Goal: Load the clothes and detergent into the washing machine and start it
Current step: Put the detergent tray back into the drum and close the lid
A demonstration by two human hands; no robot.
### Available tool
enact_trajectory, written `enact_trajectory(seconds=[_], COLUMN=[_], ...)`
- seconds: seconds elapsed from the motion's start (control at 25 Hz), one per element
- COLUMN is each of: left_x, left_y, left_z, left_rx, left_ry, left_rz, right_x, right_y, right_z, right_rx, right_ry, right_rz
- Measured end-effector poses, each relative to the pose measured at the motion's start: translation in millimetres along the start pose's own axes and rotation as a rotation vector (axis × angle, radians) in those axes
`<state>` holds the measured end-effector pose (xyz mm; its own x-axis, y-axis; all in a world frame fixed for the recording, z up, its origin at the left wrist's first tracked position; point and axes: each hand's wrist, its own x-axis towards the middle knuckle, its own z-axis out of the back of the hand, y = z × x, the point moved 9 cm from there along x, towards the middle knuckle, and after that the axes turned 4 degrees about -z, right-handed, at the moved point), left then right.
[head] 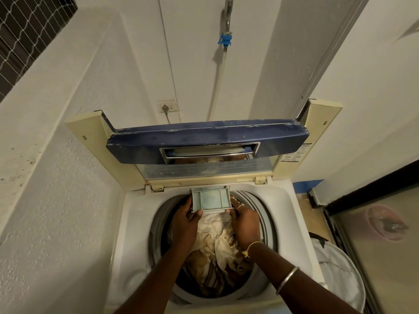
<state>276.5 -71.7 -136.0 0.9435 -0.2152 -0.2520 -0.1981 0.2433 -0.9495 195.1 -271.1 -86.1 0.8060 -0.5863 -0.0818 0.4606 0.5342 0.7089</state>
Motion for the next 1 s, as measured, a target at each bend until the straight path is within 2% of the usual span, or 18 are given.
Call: enact_trajectory(seconds=[0.6,1.0], left_x=[1.9,5.1], left_y=[2.4,4.7], left_z=[-0.6,0.1], left_rx=[0.002,0.018], left_ry=[0.01,0.017], left_rz=[0.063,0.072], right_x=[0.5,0.9], right_y=[16.1,22.4], right_z=[17.1,18.2], right_rx=[-0.022,-0.078], right_ry=[-0.044,-0.003], right_rz=[0.091,0.147])
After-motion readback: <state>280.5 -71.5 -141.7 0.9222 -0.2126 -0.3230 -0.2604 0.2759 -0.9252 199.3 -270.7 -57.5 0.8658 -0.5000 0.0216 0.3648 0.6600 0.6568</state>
